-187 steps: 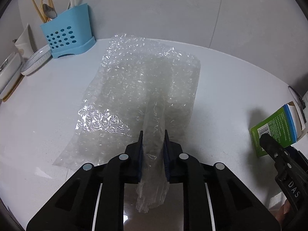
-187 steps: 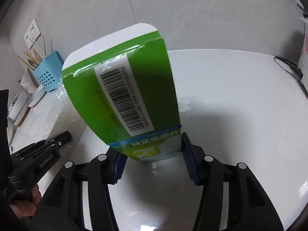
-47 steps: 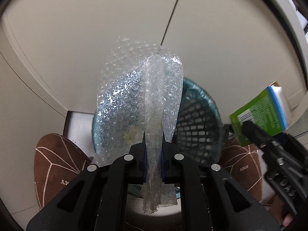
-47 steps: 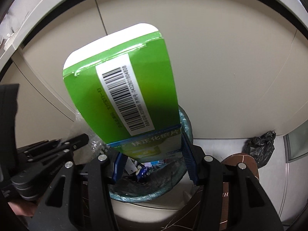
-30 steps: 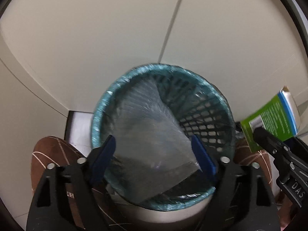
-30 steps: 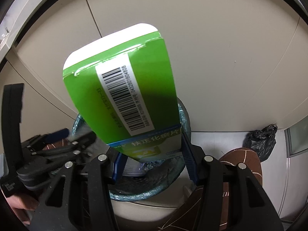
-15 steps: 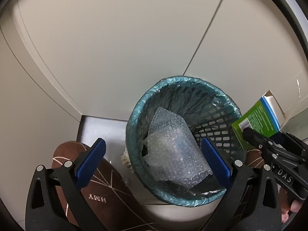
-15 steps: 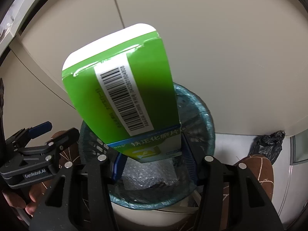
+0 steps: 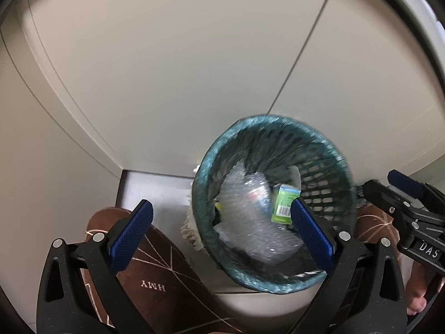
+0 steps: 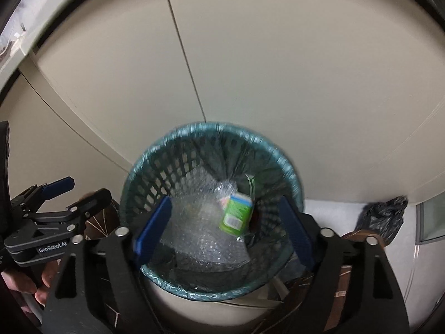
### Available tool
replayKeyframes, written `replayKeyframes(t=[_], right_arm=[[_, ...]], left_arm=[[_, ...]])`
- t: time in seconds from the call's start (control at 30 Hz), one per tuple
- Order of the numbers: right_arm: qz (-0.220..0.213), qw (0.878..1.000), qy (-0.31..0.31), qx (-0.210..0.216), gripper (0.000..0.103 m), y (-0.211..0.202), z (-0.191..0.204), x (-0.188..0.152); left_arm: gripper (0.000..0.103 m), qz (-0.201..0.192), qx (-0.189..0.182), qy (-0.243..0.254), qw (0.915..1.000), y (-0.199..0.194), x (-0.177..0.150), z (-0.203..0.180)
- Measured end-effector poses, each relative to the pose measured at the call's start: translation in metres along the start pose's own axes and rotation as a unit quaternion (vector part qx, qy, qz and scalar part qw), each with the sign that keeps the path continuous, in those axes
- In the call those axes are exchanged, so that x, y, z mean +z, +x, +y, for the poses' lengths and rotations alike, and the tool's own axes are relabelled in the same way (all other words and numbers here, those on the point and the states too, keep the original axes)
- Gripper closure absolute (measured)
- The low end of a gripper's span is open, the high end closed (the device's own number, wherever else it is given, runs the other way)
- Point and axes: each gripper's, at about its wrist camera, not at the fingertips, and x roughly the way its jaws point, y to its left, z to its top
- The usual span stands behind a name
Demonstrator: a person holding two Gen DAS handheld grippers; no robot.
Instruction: Collect trash
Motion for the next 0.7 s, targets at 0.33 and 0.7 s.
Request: replayKeyframes(t=[0.33,0.7], right_arm=[[-0.107,0.994,0.009,-0.028,0.008,-0.122,-0.003,0.031],[-0.143,0.989,-0.010,-0.034,0.008,-0.220,0.016,0.046]], left_arm=[[0.006,-0.072,0.015,0.016,0.9972,-0.111,0.029,-0.036],[0.006,-0.139,0.009,0.020,0.9900,-0.210,0.045,-0.060]])
